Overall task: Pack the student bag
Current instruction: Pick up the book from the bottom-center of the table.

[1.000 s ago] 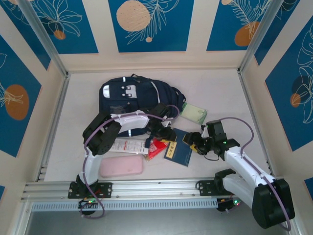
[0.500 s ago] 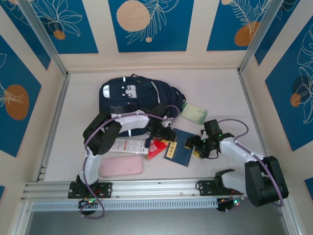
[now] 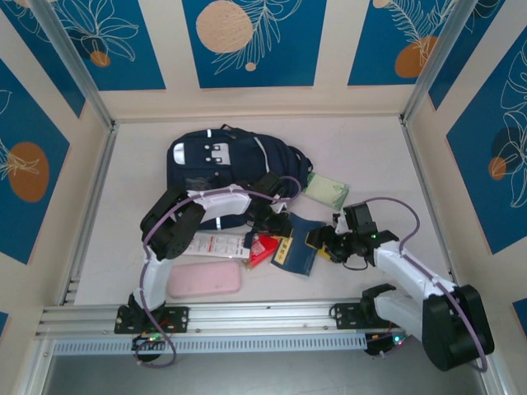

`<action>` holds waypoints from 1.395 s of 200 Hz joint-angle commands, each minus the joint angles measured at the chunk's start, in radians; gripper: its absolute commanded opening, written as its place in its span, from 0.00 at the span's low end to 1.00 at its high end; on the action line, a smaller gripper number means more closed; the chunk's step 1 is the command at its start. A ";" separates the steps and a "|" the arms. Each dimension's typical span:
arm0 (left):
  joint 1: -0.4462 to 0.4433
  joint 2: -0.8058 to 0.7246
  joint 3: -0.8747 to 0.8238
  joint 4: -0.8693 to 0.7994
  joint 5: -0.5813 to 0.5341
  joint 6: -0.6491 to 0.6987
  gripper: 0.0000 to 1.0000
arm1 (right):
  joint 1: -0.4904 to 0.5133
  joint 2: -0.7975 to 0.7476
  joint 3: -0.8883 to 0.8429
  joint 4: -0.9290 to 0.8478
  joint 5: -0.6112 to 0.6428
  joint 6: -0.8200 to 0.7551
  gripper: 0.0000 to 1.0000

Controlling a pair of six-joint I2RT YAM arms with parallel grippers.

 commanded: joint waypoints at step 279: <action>0.012 -0.067 -0.040 -0.043 -0.073 0.014 0.29 | 0.087 -0.200 0.181 -0.286 0.418 -0.090 0.00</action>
